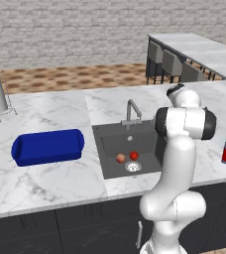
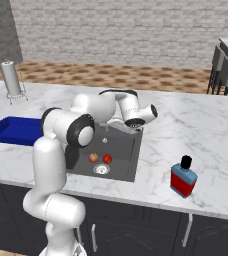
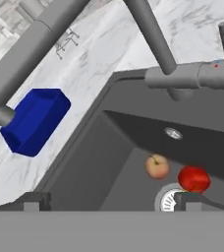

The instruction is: Pick up all produce items and place them in the sink. Turn on the sink faucet to wash them. Then turn the sink off and put them in the tray.

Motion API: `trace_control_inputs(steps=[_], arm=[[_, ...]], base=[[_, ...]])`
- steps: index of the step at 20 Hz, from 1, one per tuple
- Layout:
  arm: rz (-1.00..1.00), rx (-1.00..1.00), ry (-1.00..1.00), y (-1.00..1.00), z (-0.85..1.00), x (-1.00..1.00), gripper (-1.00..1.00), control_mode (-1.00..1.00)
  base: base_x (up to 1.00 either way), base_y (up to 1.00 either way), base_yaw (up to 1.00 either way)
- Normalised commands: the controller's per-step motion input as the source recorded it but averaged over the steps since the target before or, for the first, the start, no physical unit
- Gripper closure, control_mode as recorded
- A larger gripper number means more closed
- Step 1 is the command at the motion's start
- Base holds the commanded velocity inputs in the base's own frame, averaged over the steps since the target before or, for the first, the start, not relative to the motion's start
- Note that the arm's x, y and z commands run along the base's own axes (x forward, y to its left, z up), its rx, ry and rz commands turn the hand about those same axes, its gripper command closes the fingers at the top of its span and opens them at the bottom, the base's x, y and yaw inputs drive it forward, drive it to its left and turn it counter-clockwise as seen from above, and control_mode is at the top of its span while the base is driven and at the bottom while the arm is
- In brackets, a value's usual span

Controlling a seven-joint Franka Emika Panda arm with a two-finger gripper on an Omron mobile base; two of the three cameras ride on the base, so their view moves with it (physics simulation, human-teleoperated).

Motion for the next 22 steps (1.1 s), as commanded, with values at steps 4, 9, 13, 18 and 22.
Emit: trace_control_inputs(steps=[4, 9, 13, 18, 22], arm=[[0.00, 0.00, -0.15, 0.04, 0.00, 0.43, -1.00, -1.00], [0.00, 0.00, -0.04, 0.00, 0.01, 0.48, -1.00, -1.00], [0.00, 0.00, 0.00, 0.00, 0.00, 0.54, -1.00, -1.00], [0.00, 0.00, 0.02, 0.00, 0.00, 0.62, -1.00, -1.00], [0.00, 0.00, 0.00, 0.00, -0.02, 0.36, -1.00, -1.00]], base=[[0.00, 0.00, 0.00], [0.00, 0.00, 0.00], [0.00, 0.00, 0.00], [0.00, 0.00, 0.00], [0.00, 0.00, 0.00]])
